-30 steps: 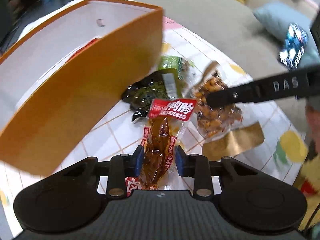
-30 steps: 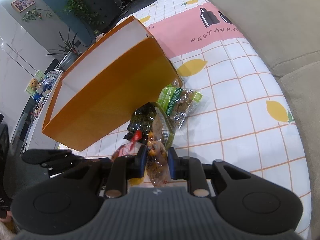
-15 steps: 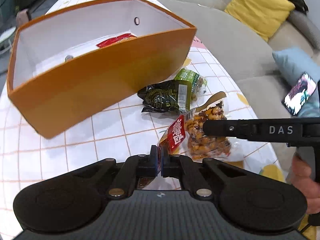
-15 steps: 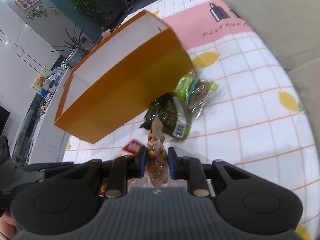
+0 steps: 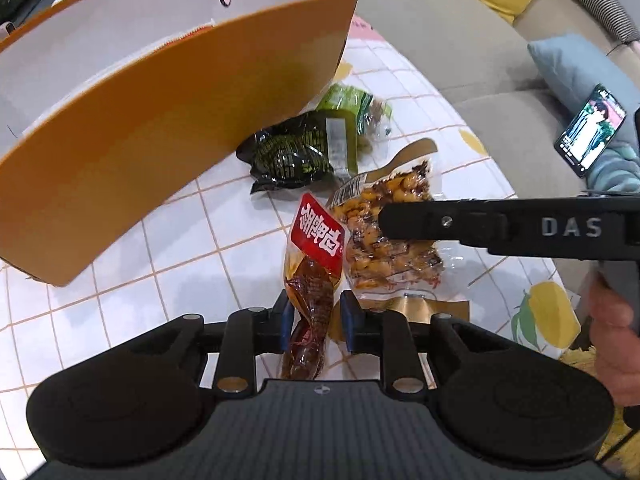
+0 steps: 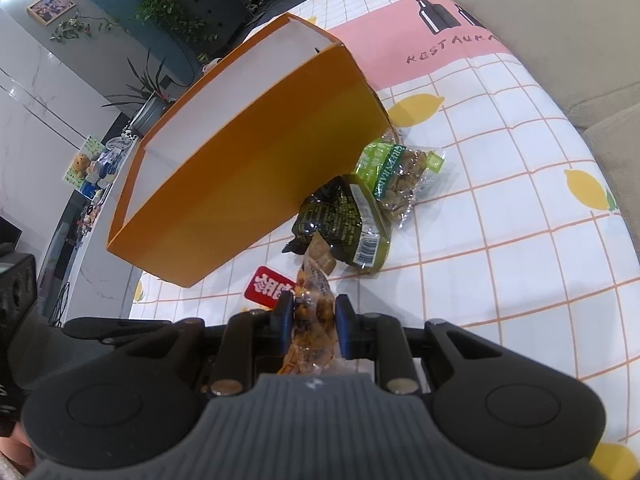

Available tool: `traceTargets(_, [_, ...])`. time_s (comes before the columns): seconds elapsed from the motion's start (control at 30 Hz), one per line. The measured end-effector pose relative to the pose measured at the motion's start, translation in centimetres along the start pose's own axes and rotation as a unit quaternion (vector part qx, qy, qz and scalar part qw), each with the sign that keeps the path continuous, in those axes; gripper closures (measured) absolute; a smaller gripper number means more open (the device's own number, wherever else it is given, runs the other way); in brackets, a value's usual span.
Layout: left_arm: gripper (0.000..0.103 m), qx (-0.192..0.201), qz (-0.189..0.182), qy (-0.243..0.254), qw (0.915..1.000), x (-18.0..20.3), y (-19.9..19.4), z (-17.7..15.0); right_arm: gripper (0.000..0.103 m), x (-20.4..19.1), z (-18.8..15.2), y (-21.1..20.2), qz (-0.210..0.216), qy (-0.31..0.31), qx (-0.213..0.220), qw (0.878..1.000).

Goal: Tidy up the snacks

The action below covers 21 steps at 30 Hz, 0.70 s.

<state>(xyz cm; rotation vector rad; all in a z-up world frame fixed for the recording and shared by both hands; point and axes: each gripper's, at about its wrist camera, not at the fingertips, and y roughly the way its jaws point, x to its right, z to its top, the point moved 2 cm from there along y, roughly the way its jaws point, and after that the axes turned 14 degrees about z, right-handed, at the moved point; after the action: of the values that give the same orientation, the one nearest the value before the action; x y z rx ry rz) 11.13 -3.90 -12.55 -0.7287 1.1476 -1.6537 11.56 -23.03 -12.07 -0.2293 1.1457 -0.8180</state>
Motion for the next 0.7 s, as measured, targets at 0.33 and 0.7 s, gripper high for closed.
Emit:
traceTargets(0.33, [0.083, -0.019, 0.001, -0.041, 0.999, 0.0, 1.0, -0.5, 0.084, 0.3, -0.1, -0.1, 0.0, -0.002, -0.002, 1.0])
traceTargets(0.7, [0.084, 0.047, -0.005, -0.143, 0.9886, -2.6, -4.0, -0.7, 0.084, -1.0, 0.4, -1.6, 0.0, -0.022, 0.013, 1.0])
